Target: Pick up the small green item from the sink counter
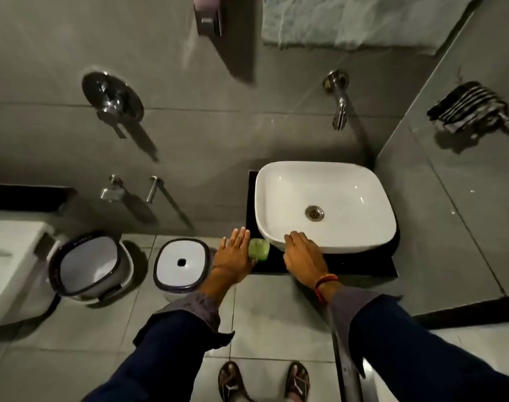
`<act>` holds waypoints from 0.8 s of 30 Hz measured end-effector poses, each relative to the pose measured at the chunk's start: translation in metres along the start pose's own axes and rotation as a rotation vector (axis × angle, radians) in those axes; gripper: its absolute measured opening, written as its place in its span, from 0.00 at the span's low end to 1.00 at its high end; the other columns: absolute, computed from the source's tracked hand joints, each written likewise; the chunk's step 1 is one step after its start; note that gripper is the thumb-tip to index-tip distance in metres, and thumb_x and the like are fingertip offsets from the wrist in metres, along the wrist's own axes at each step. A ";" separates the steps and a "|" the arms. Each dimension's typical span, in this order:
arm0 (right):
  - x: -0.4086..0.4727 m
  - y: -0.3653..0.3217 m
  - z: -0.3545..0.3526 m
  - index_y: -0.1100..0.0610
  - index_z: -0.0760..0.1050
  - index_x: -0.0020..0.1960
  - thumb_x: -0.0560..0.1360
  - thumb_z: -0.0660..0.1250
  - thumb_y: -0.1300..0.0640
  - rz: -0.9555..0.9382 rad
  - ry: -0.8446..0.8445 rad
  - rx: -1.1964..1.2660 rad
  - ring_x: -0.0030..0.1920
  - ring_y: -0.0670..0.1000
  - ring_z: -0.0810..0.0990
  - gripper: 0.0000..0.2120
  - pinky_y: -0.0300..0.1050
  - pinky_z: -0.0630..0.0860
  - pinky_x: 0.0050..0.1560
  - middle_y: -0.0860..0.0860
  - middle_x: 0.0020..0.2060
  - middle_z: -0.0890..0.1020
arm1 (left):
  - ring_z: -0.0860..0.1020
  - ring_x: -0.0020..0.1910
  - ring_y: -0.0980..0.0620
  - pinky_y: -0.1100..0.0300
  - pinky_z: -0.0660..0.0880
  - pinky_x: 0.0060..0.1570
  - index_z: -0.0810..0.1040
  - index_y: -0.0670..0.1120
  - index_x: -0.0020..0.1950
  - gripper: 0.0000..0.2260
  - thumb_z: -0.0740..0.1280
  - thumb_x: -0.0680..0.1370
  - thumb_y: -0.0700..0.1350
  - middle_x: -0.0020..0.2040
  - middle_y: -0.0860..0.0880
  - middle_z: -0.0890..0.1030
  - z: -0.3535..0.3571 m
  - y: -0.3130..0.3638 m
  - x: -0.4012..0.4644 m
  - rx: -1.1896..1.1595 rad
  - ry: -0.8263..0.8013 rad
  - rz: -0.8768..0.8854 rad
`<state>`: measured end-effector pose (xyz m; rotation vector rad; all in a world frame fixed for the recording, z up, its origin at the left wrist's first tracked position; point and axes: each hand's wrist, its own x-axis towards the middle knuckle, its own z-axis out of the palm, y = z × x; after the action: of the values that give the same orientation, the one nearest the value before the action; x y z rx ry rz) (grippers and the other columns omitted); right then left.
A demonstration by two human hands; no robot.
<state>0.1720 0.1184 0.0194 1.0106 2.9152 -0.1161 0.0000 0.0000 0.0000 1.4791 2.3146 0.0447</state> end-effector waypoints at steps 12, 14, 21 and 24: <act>-0.018 0.044 0.089 0.60 0.63 0.78 0.84 0.58 0.55 0.301 -0.184 0.061 0.79 0.55 0.65 0.23 0.50 0.62 0.79 0.56 0.76 0.70 | 0.46 0.85 0.47 0.45 0.52 0.82 0.42 0.46 0.85 0.38 0.61 0.83 0.55 0.85 0.48 0.44 0.074 -0.001 0.007 -0.146 0.056 -0.011; -0.012 0.043 0.097 0.59 0.65 0.76 0.84 0.58 0.54 0.314 -0.188 0.037 0.76 0.57 0.68 0.22 0.51 0.65 0.76 0.56 0.73 0.73 | 0.45 0.85 0.47 0.46 0.51 0.82 0.42 0.46 0.85 0.38 0.60 0.83 0.56 0.85 0.49 0.43 0.078 -0.004 0.010 -0.153 0.066 -0.020; -0.002 0.041 0.110 0.59 0.73 0.66 0.81 0.61 0.61 0.352 -0.159 -0.017 0.65 0.60 0.75 0.14 0.54 0.71 0.64 0.57 0.61 0.79 | 0.45 0.85 0.48 0.47 0.50 0.83 0.42 0.46 0.85 0.37 0.59 0.83 0.56 0.85 0.49 0.44 0.085 -0.006 0.011 -0.144 0.095 -0.038; -0.005 0.045 0.111 0.59 0.75 0.64 0.81 0.62 0.58 0.348 -0.123 0.071 0.64 0.60 0.75 0.14 0.55 0.70 0.63 0.57 0.60 0.79 | 0.46 0.85 0.48 0.46 0.50 0.83 0.42 0.46 0.85 0.37 0.58 0.84 0.56 0.85 0.49 0.44 0.086 -0.006 0.013 -0.138 0.095 -0.038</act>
<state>0.2073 0.1407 -0.0927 1.4464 2.5959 -0.2557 0.0199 -0.0068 -0.0847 1.3920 2.3615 0.2636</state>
